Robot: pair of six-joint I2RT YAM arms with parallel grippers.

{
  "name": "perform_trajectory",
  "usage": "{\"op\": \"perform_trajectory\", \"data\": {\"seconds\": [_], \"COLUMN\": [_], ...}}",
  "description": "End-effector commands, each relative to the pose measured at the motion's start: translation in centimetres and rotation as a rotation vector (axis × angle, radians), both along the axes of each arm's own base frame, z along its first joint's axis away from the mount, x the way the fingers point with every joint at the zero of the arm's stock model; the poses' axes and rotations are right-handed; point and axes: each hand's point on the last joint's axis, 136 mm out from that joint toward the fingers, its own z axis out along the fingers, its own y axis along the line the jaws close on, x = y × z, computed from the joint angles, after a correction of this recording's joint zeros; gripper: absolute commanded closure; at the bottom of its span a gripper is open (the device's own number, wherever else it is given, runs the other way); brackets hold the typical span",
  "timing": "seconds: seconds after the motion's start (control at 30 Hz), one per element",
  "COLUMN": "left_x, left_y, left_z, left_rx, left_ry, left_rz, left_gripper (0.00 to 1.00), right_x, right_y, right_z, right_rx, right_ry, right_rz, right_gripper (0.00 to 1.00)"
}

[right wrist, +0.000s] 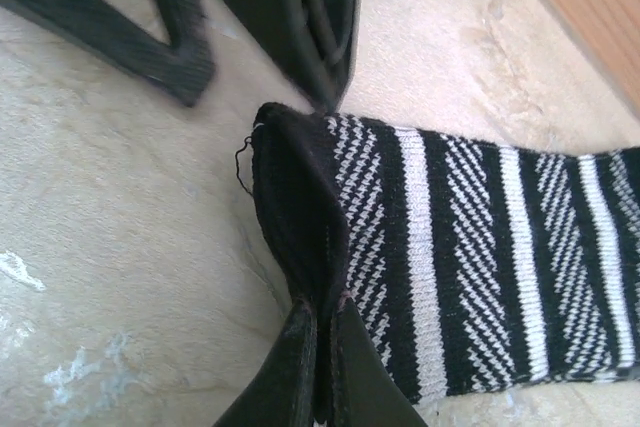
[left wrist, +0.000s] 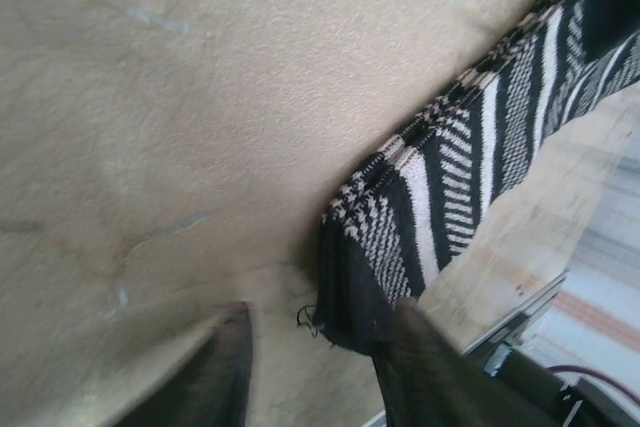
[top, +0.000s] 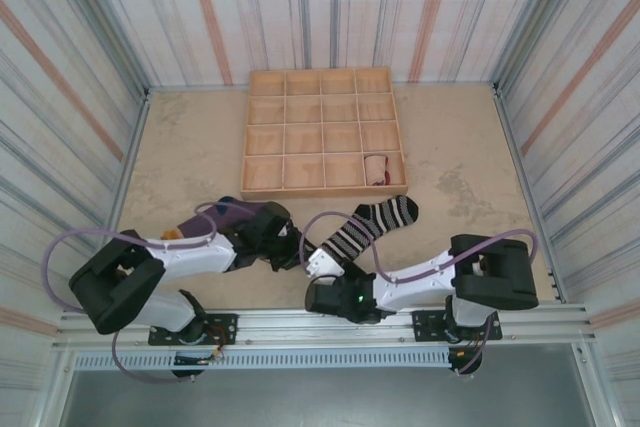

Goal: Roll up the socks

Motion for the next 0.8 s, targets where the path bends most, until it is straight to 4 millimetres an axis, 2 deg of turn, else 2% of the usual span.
{"op": "perform_trajectory", "data": {"seconds": [0.0,0.07,0.17,0.37,0.5,0.63,0.77], "left_x": [0.0,0.1,0.2,0.5,0.6,0.7,0.8], "left_y": [1.5,1.9,2.6,2.5,2.1,1.3,0.1], "left_z": [0.1,0.5,0.8,1.5,1.4,1.2,1.3], "left_rx": [0.041,0.044,0.052,0.042,0.039,0.038,0.049], "left_ry": [-0.029,-0.043,-0.055,-0.077,-0.078,-0.077,-0.091], "left_rz": [0.005,0.008,0.013,0.012,-0.005,-0.027,-0.063], "left_gripper": [0.33,0.21,0.18,0.17,0.18,0.2,0.24], "right_x": [-0.1,0.0,0.2,1.1,1.6,2.0,2.0], "right_y": [0.2,-0.1,-0.4,-1.7,-3.1,-4.8,-6.2], "right_z": [0.5,0.6,1.0,1.2,1.4,0.5,-0.9], "right_rx": [0.108,0.153,0.238,0.518,0.63,0.712,0.725], "right_ry": [0.083,0.13,0.199,0.409,0.485,0.577,0.635], "right_rz": [0.006,0.004,-0.014,-0.082,-0.145,-0.232,-0.308], "right_gripper": [1.0,1.0,1.0,1.0,1.0,1.0,1.0]}}
